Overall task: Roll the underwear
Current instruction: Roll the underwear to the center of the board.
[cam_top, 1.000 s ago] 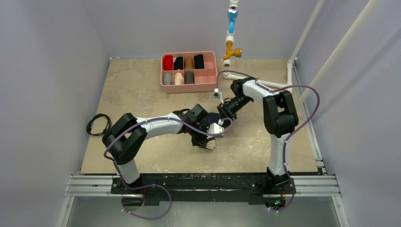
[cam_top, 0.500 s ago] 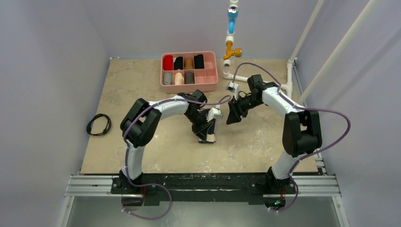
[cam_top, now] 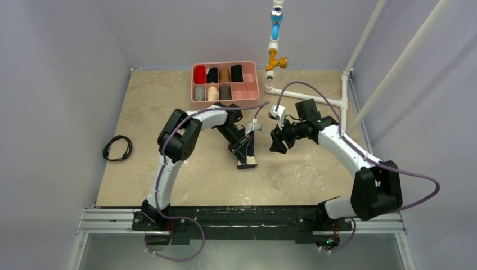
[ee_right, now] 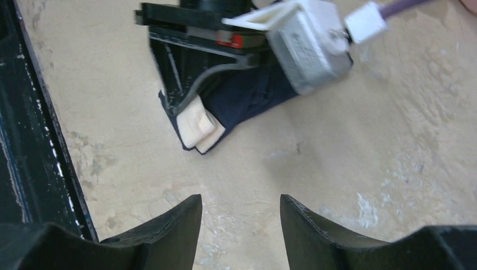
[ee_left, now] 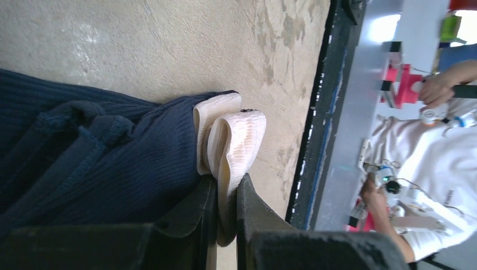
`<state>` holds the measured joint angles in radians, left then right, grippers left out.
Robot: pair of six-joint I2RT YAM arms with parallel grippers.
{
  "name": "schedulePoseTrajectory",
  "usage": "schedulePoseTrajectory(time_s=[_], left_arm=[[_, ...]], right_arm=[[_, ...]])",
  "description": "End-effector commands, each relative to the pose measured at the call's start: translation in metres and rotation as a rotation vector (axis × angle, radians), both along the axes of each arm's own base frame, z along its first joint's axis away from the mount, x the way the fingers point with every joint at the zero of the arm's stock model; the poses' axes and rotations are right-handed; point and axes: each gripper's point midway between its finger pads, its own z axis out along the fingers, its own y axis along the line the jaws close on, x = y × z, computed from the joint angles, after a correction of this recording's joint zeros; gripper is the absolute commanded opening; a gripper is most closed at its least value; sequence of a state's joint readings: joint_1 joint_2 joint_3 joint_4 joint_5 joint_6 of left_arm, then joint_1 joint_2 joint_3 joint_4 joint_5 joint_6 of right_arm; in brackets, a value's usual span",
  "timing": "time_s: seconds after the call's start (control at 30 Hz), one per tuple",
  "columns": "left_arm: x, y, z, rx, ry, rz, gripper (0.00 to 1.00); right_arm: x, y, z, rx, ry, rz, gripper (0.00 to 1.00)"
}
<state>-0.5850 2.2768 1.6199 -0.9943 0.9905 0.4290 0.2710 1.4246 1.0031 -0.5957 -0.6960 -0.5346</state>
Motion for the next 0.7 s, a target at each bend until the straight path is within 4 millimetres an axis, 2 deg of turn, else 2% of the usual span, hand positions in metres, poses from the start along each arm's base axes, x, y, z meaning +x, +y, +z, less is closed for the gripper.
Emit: schedulePoseTrajectory(time_s=[0.0, 0.13, 0.3, 0.67], left_arm=[[-0.001, 0.0, 0.0, -0.008, 0.13, 0.041, 0.0], [0.003, 0.0, 0.0, -0.014, 0.193, 0.071, 0.0], [0.005, 0.002, 0.0, -0.02, 0.26, 0.1, 0.0], [0.005, 0.001, 0.0, -0.022, 0.33, 0.108, 0.0]], right_arm=[[0.004, 0.02, 0.011, -0.062, -0.211, 0.031, 0.54], [-0.003, 0.039, 0.009, -0.102, -0.283, 0.077, 0.55], [-0.013, 0.063, -0.002, -0.193, -0.371, 0.166, 0.56], [-0.033, 0.098, -0.047, -0.37, -0.448, 0.352, 0.56]])
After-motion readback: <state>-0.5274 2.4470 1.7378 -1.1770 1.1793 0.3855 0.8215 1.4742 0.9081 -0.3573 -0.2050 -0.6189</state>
